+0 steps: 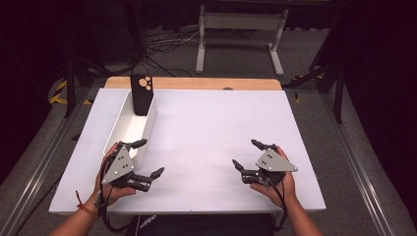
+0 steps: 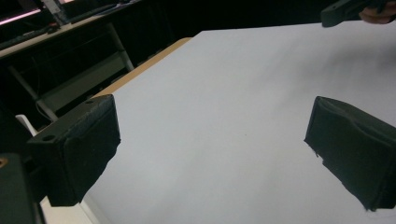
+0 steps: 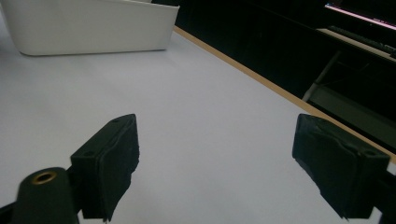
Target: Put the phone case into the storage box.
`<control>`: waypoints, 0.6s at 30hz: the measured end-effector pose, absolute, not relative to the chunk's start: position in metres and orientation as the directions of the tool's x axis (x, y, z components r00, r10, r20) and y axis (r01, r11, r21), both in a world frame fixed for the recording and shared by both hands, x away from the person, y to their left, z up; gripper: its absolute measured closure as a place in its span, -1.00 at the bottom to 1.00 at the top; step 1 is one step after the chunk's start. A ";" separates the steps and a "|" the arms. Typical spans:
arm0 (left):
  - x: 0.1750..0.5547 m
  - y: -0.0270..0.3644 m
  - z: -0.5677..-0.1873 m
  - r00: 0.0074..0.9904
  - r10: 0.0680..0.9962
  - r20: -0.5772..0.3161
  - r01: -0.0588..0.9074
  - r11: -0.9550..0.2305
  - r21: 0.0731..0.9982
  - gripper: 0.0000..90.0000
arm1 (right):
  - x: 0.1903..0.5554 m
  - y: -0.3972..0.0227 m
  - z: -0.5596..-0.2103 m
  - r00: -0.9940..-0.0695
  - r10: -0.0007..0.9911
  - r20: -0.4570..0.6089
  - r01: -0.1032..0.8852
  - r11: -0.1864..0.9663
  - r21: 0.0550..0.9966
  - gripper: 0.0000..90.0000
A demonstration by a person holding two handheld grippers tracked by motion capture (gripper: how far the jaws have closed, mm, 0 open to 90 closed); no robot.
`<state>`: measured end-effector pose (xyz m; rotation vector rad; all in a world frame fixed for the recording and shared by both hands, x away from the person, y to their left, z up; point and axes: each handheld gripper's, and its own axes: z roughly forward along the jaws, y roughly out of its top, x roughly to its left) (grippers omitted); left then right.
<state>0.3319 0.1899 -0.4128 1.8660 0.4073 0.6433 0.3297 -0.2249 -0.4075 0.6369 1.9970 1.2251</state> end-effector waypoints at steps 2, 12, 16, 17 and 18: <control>0.333 0.188 -0.417 0.800 0.555 0.229 -0.006 -0.374 0.928 -0.91 | 0.329 -0.224 -0.407 -0.640 0.706 -0.305 0.044 0.429 0.902 -0.65; 0.332 0.190 -0.431 0.796 0.573 0.197 0.022 -0.352 0.936 -0.93 | 0.326 -0.223 -0.411 -0.649 0.699 -0.300 0.045 0.429 0.902 -0.67; 0.331 0.190 -0.432 0.796 0.581 0.172 0.037 -0.330 0.943 -0.95 | 0.322 -0.221 -0.409 -0.651 0.694 -0.306 0.033 0.430 0.902 -0.70; 0.331 0.190 -0.432 0.795 0.582 0.172 0.038 -0.331 0.943 -0.96 | 0.322 -0.221 -0.409 -0.652 0.695 -0.304 0.032 0.425 0.905 -0.70; 0.331 0.190 -0.432 0.796 0.579 0.177 0.036 -0.336 0.941 -0.96 | 0.322 -0.221 -0.409 -0.653 0.695 -0.302 0.033 0.423 0.905 -0.72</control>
